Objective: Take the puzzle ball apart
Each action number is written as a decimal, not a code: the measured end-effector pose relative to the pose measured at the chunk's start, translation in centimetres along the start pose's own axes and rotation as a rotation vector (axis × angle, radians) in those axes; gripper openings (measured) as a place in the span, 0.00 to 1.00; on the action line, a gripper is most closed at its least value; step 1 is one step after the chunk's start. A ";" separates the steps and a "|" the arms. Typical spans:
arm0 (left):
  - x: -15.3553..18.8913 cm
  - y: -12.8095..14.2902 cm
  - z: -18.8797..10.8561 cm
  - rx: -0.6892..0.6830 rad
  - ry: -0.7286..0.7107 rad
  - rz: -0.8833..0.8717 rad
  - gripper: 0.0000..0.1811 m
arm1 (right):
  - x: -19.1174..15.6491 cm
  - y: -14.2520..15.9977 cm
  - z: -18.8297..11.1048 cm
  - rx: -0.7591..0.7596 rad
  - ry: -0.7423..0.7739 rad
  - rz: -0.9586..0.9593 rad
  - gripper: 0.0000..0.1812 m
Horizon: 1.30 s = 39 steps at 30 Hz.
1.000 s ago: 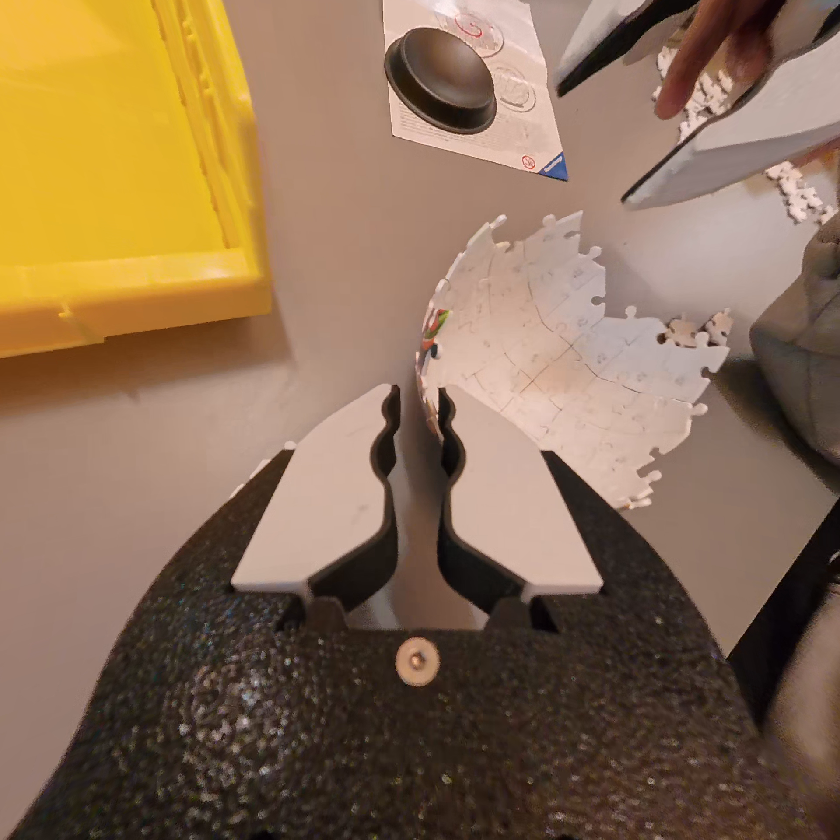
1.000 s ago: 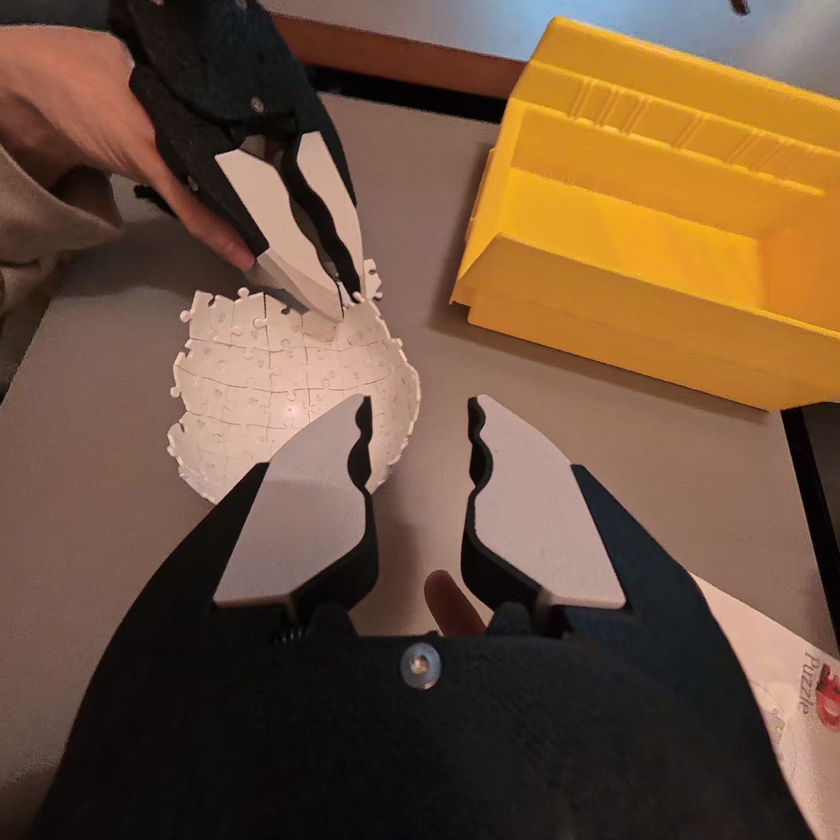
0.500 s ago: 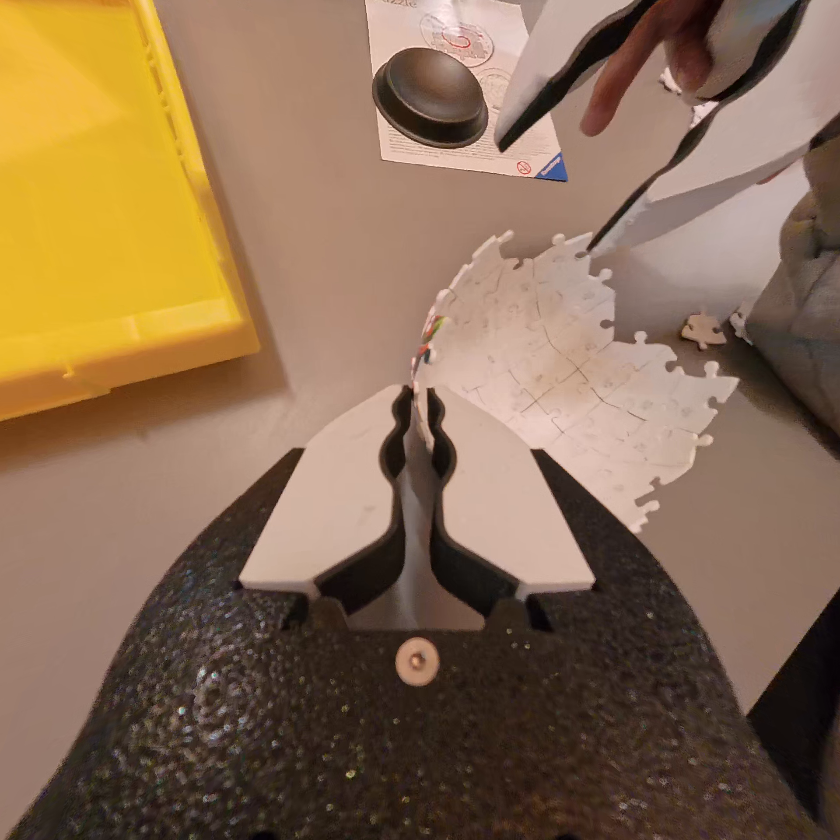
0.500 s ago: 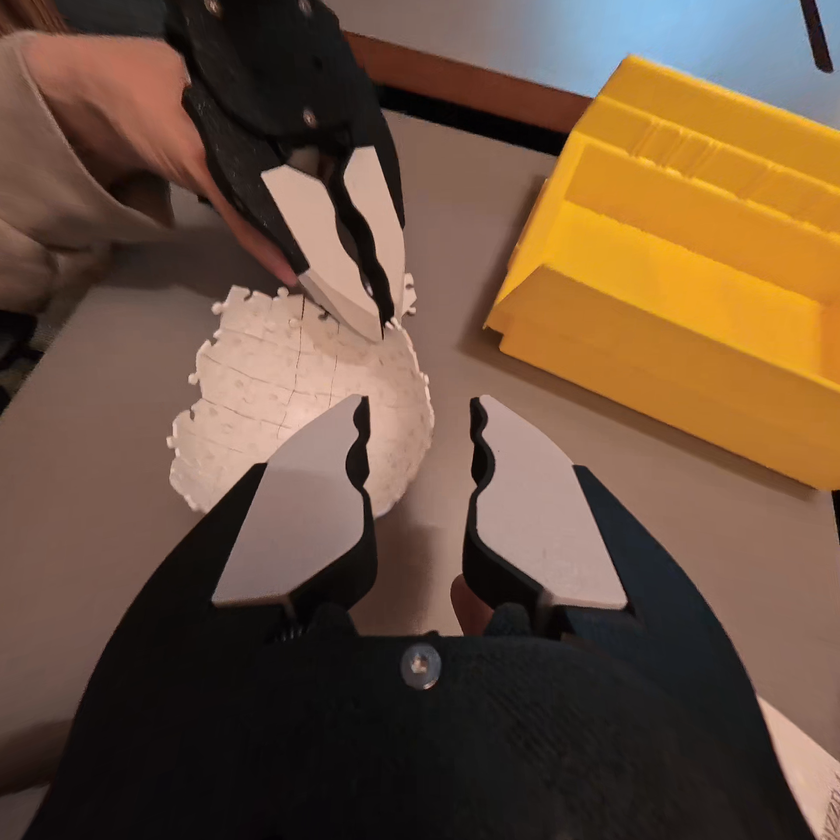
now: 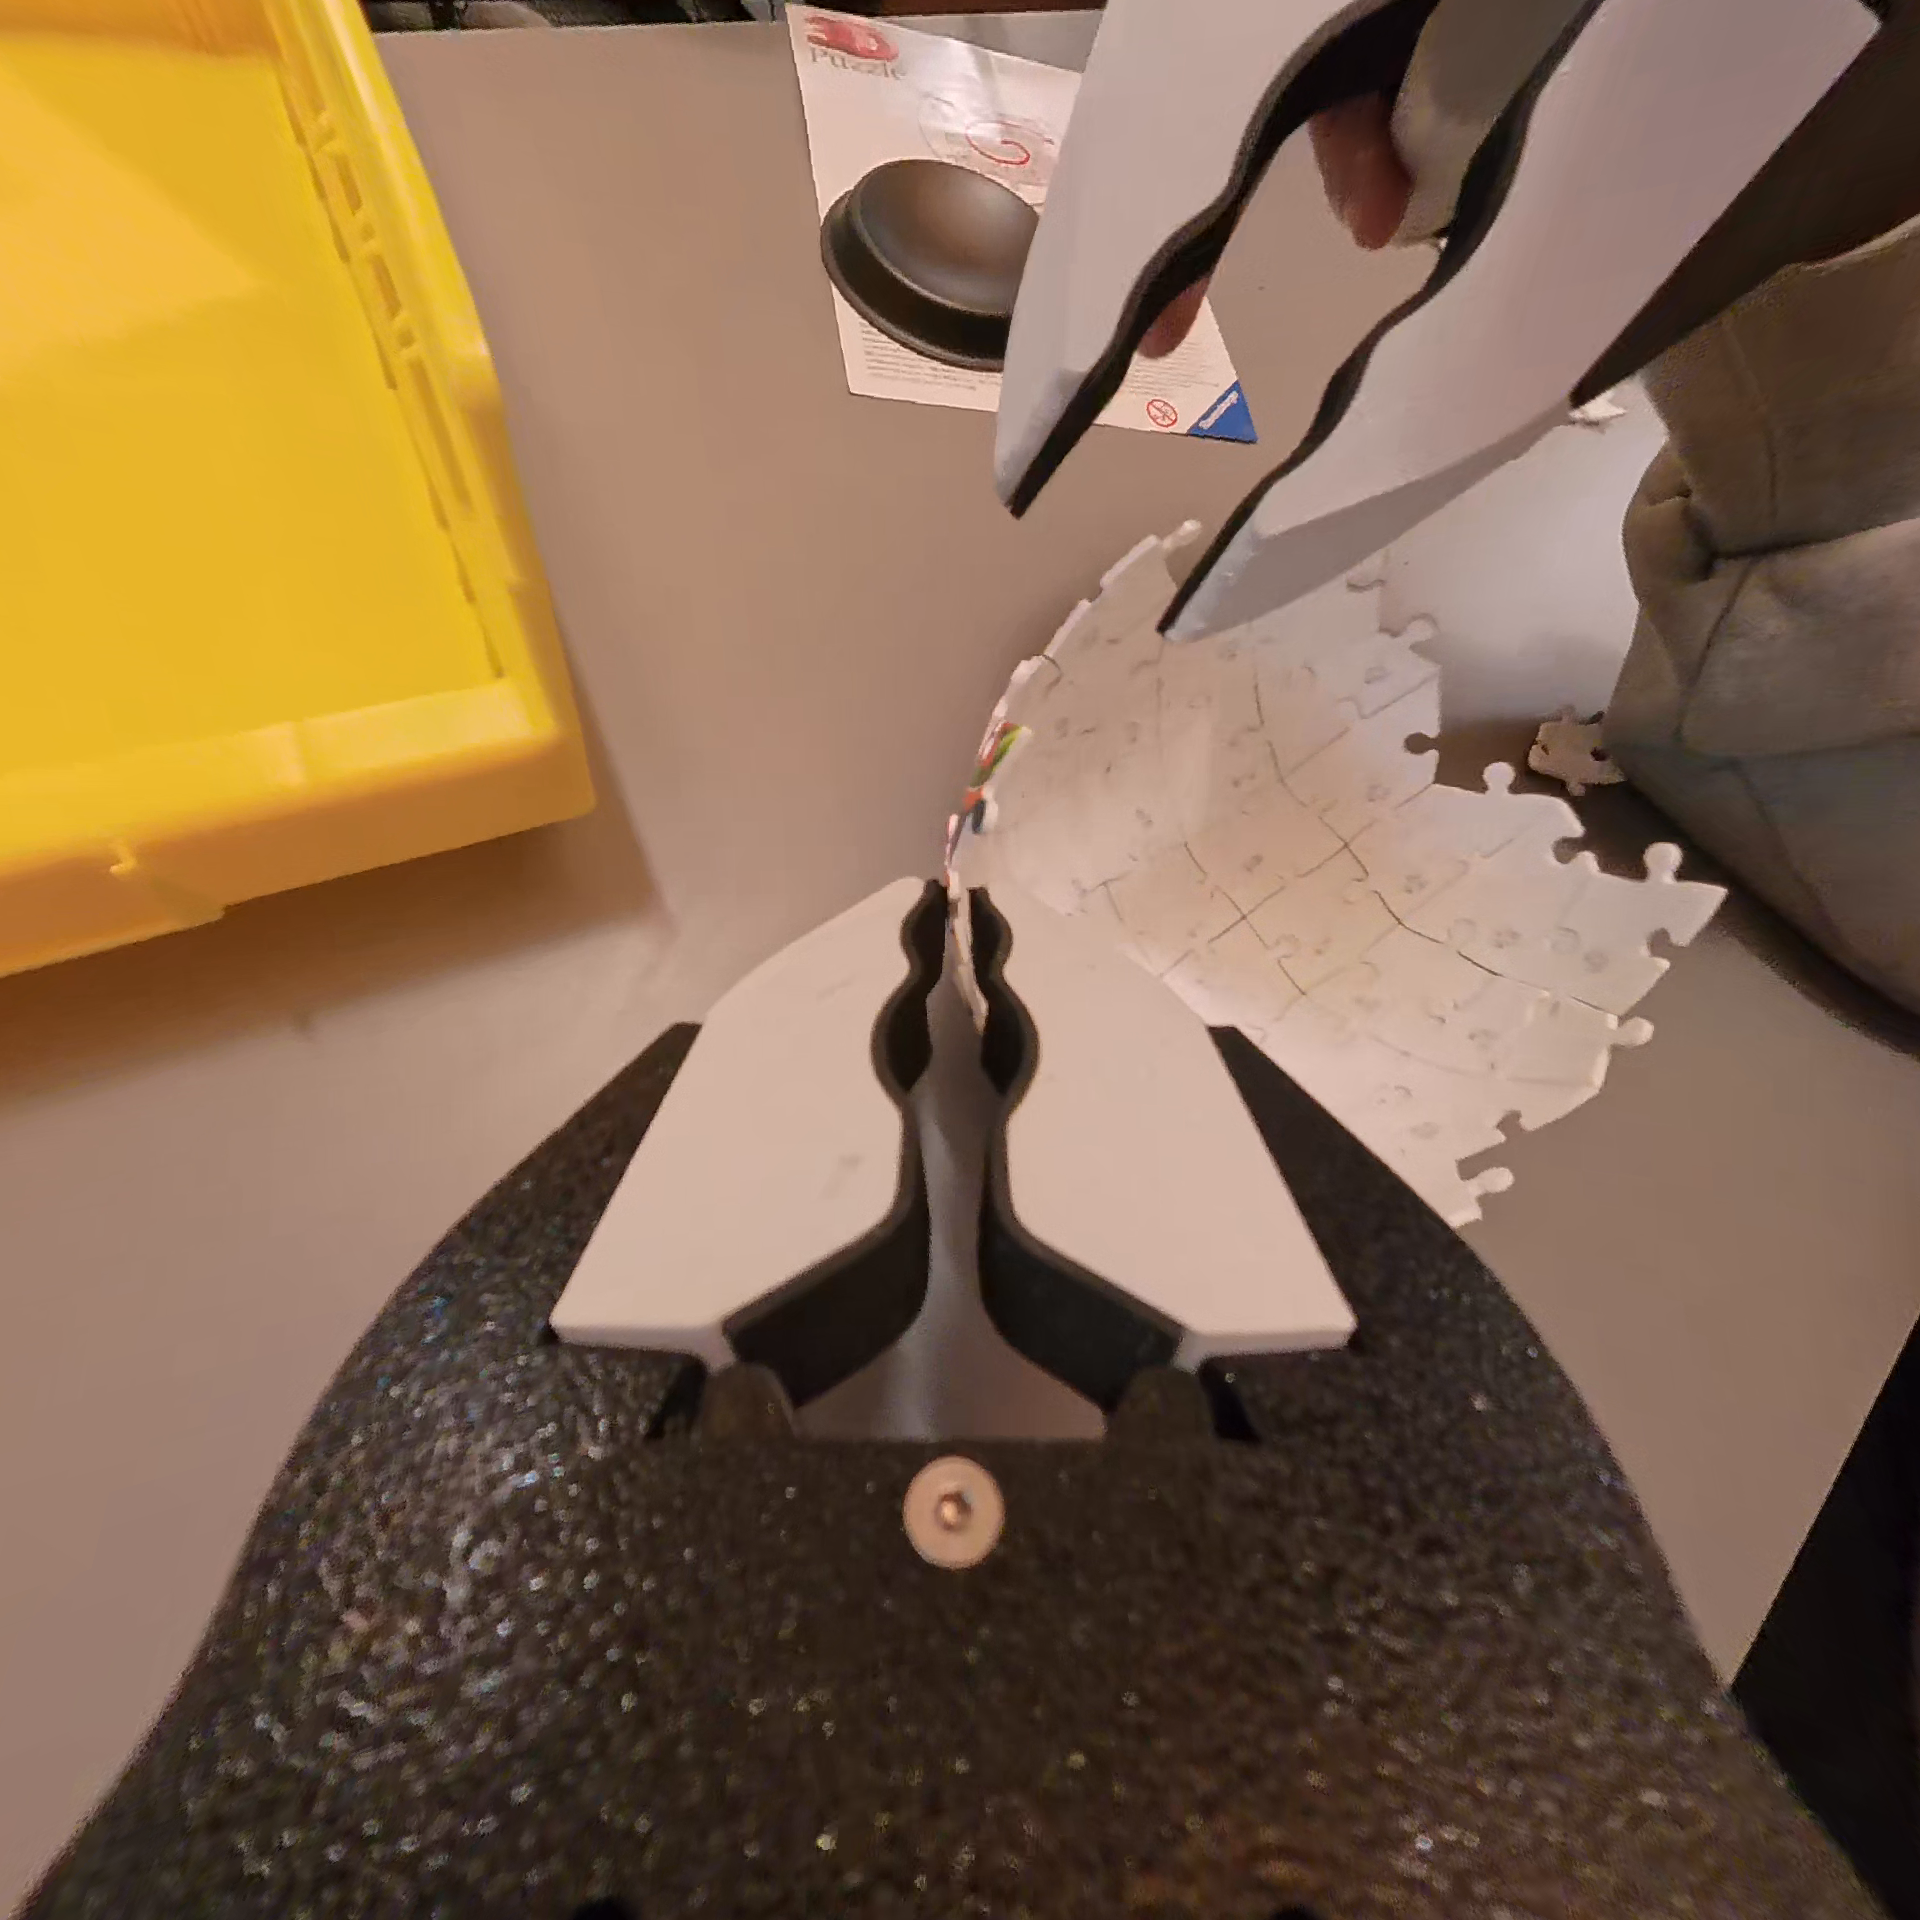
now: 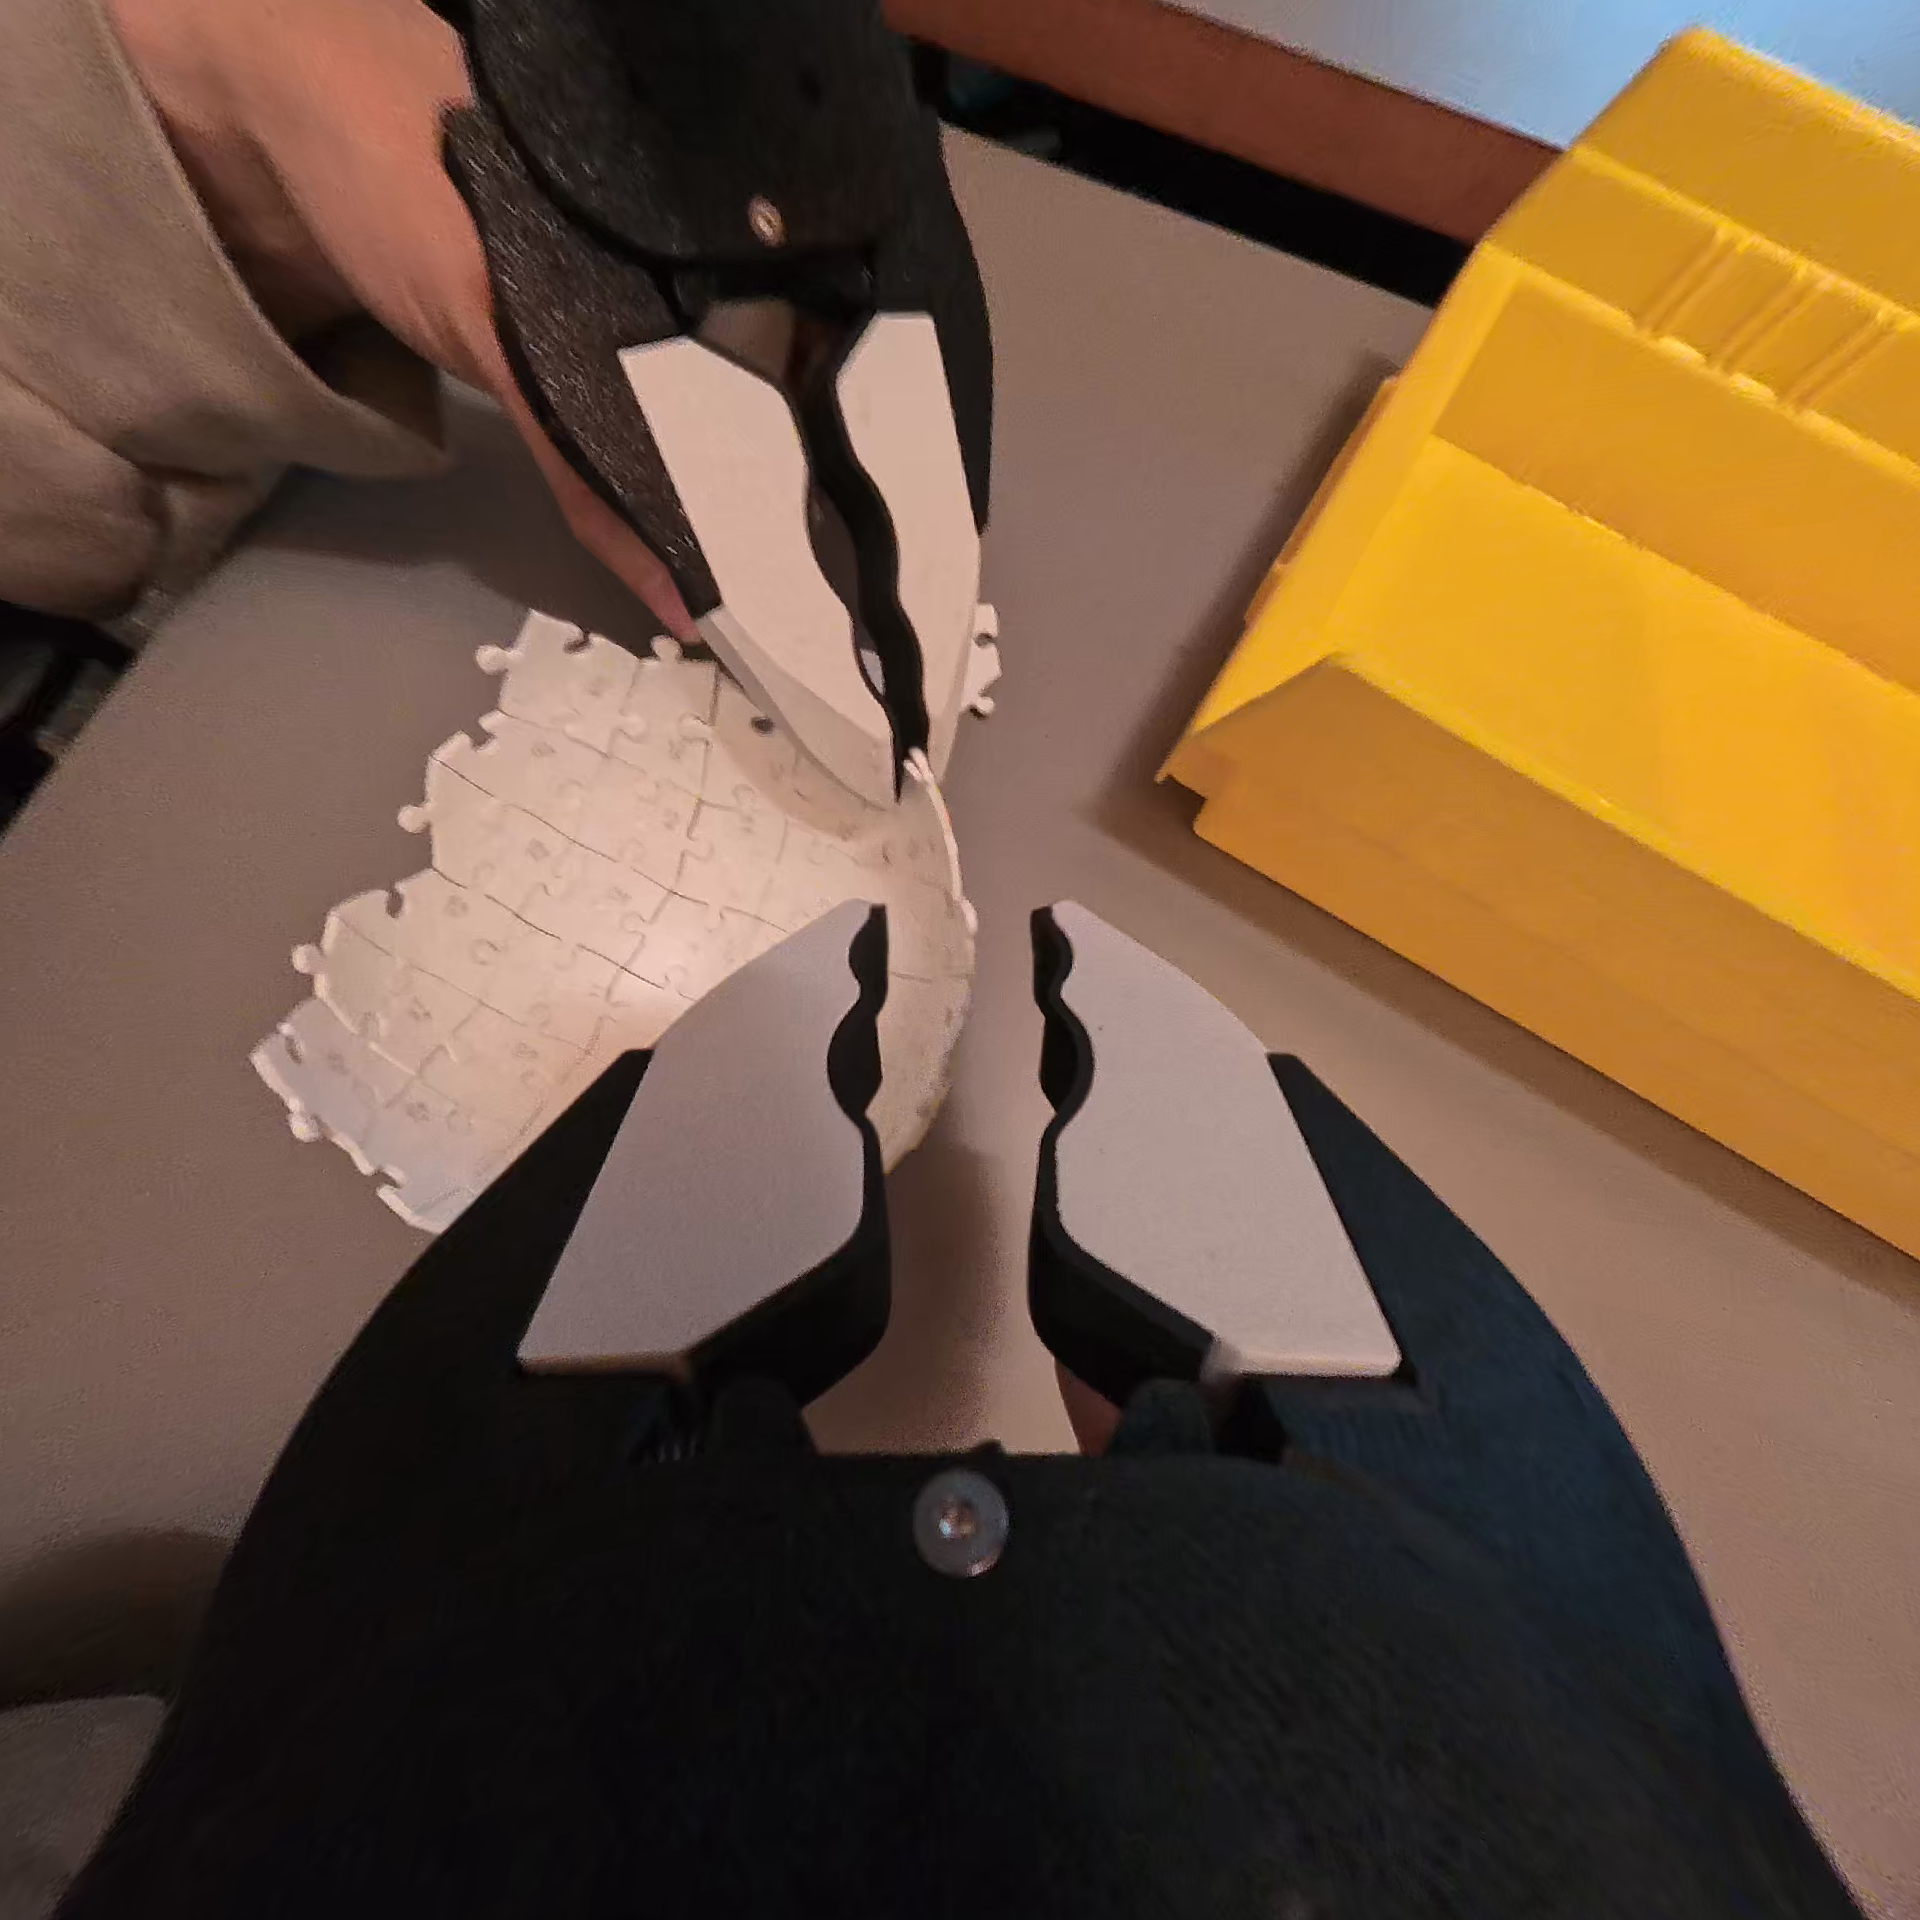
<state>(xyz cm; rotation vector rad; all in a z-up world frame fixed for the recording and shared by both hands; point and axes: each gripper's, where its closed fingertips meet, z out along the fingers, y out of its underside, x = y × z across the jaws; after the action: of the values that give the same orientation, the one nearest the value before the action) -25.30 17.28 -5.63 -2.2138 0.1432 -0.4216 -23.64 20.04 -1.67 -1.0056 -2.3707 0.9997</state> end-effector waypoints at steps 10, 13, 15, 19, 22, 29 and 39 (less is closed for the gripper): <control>0.4 0.0 0.1 0.010 0.039 -0.017 0.02 | -0.2 2.1 -2.5 0.023 -0.061 0.193 0.17; 0.4 0.0 0.1 0.006 0.036 -0.021 0.02 | -2.4 1.9 -4.0 0.131 -0.188 0.286 0.21; 0.4 -0.1 0.1 0.006 0.035 -0.023 0.02 | -2.2 1.6 -3.9 0.200 -0.191 0.332 0.24; 0.4 -0.1 0.2 -0.002 0.025 -0.033 0.02 | -2.3 1.5 -2.0 0.223 -0.292 0.406 0.29; 0.3 0.0 0.2 -0.022 -0.007 -0.009 0.02 | -2.3 0.7 -1.3 0.262 -0.326 0.458 0.29; 0.7 -0.1 0.1 -0.055 -0.039 0.038 0.02 | -1.7 0.5 -1.5 0.255 -0.309 0.505 0.22; 0.8 0.4 -0.5 -0.094 -0.045 0.059 0.02 | -2.6 4.4 -4.7 0.154 -0.162 0.538 0.36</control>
<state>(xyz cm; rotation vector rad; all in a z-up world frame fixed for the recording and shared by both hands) -24.71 16.47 -5.42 -2.3034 0.2071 -0.3385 -17.16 22.50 -1.86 -1.5971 -2.1388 1.4741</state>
